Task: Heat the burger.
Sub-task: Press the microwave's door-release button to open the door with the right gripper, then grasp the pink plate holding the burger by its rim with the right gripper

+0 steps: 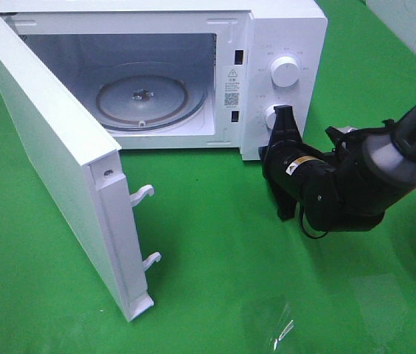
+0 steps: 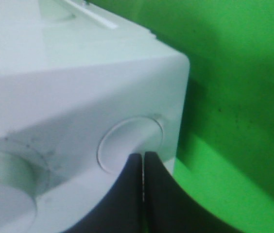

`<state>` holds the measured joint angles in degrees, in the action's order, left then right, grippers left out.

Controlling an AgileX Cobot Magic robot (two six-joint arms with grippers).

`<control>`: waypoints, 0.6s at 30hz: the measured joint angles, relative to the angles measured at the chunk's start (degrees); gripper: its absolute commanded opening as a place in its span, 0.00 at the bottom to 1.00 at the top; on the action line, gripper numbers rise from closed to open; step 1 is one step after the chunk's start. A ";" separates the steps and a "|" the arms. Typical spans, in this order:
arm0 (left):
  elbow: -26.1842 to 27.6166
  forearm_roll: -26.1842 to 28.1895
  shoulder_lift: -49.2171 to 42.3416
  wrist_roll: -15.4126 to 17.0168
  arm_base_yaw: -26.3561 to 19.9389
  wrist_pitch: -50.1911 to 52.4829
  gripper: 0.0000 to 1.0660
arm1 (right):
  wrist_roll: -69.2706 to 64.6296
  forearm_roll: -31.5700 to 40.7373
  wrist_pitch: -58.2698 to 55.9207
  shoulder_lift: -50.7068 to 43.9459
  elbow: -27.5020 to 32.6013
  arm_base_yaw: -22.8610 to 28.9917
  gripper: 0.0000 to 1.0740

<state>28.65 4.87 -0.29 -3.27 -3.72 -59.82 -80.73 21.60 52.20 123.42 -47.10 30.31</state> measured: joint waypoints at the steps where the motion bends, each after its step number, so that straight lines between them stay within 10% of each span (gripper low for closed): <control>1: 0.00 0.00 0.00 0.00 0.00 0.00 0.92 | -0.06 -1.09 -1.49 -1.32 1.03 0.06 0.00; 18: 0.00 0.00 0.00 0.00 0.00 0.00 0.92 | 6.53 -9.68 -20.23 -15.18 10.60 0.06 0.04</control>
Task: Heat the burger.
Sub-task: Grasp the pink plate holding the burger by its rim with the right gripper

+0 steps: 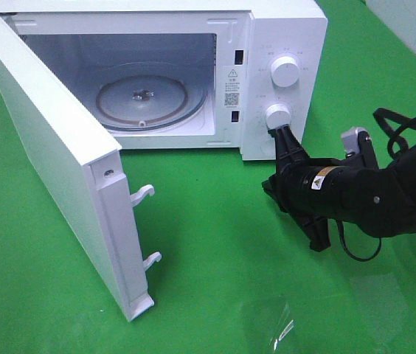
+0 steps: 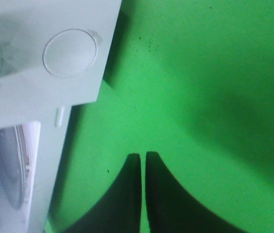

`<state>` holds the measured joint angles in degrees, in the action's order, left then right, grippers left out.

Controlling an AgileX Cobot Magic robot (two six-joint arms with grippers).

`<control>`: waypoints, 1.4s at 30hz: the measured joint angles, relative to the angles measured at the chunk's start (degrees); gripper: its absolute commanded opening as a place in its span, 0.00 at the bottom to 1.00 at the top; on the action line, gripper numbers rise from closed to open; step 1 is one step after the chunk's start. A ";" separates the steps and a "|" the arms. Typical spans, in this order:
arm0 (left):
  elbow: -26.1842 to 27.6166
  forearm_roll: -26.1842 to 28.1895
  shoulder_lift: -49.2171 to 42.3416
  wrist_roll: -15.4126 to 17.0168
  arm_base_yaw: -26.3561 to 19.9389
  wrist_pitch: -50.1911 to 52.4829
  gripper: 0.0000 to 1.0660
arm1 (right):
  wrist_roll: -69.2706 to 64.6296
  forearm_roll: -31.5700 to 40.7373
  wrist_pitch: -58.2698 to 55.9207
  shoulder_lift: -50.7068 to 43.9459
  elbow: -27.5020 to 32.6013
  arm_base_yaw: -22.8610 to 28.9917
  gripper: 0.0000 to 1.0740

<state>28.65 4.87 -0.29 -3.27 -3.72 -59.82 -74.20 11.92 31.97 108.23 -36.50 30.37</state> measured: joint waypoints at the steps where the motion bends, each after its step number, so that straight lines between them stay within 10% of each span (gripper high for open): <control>1: 0.00 0.00 0.00 0.00 0.00 0.00 0.92 | 2.64 -2.29 -3.72 -2.35 0.06 0.00 0.04; 31: 0.00 0.00 0.00 0.00 0.00 0.00 0.92 | 50.08 -7.79 -54.14 -28.25 0.17 -0.29 0.11; 36: 0.00 0.00 0.00 0.00 0.00 0.00 0.92 | 56.38 -7.73 -62.40 -31.40 0.17 -3.90 0.25; 42: 0.00 0.00 0.00 0.00 0.00 0.00 0.92 | 66.00 -7.73 -69.10 -34.32 0.17 -10.14 0.64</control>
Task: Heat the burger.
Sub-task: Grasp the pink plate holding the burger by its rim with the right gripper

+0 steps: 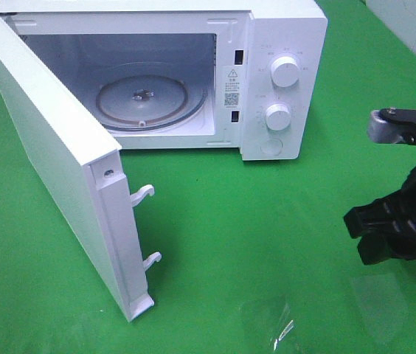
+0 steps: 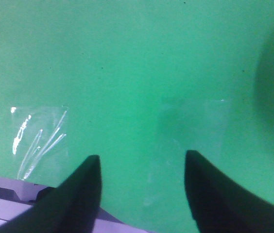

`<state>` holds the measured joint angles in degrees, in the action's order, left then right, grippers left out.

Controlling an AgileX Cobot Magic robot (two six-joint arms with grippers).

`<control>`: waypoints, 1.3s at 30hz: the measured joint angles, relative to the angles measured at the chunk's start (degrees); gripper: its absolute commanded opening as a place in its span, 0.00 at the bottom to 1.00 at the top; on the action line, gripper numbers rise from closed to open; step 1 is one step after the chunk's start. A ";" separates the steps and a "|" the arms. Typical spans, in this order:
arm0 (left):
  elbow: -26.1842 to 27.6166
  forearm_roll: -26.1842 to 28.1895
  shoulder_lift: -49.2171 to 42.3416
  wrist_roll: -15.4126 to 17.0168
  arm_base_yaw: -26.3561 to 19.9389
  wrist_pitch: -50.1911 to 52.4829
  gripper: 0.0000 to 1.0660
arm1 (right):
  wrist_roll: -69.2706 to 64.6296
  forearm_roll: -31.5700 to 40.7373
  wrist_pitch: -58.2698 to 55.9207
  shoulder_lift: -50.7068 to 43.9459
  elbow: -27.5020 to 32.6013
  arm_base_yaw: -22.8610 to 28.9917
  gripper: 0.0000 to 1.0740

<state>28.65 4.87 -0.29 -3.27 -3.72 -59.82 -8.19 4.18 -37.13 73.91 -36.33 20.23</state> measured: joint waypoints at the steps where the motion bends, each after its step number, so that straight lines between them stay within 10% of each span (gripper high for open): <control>1: 0.00 0.00 0.00 0.00 0.00 0.00 0.92 | 0.00 0.00 0.00 0.00 0.00 0.00 0.64; 6: 0.00 0.00 0.00 0.00 0.00 0.00 0.92 | 6.25 0.00 -2.23 -1.26 -0.06 -5.21 0.85; 39: 0.00 0.00 0.00 0.00 0.00 0.00 0.92 | 4.76 -13.58 4.58 18.16 -4.47 -16.39 0.80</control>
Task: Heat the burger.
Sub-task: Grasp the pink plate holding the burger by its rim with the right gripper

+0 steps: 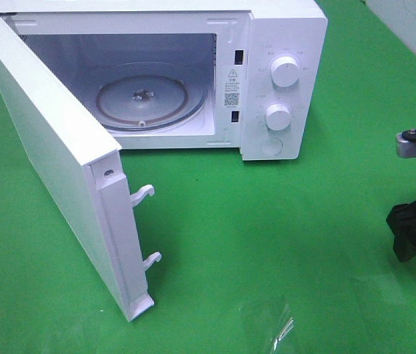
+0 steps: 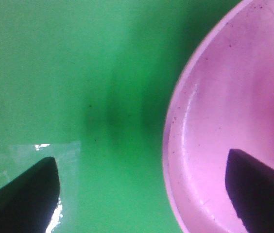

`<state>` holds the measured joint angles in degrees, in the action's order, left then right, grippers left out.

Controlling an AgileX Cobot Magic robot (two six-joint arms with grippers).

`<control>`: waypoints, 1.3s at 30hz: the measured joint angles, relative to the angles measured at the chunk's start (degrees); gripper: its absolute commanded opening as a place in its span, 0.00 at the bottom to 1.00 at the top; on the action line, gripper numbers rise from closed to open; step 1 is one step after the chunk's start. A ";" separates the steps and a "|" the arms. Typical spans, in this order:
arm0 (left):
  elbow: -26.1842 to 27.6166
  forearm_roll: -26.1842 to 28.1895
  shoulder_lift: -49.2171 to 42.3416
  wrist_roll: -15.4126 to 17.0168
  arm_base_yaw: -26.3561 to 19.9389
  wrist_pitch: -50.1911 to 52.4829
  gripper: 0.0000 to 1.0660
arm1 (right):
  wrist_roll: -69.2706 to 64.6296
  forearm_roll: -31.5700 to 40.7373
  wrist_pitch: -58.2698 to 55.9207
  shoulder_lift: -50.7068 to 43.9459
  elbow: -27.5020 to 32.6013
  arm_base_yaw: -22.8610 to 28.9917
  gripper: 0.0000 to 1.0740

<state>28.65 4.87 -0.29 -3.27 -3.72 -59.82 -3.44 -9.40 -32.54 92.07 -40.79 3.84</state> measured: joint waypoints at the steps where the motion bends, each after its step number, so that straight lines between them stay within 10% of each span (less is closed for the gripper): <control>1: 0.00 0.00 0.00 0.00 0.00 0.00 0.92 | 0.00 0.00 0.00 0.00 0.00 0.00 0.80; 21: 0.00 0.00 0.00 0.00 0.00 0.00 0.92 | -0.86 -1.55 7.51 7.85 -0.06 -2.81 0.73; 30: 0.00 0.00 0.00 0.00 0.00 0.00 0.92 | -5.44 -5.84 8.19 9.40 -0.11 -2.81 0.52; 39: 0.00 0.00 0.00 0.00 0.00 0.00 0.92 | -8.88 -9.22 7.33 9.74 -0.46 -2.75 0.01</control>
<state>28.65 4.87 -0.29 -3.27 -3.72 -59.82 -12.32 -18.62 -25.21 101.81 -41.25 1.09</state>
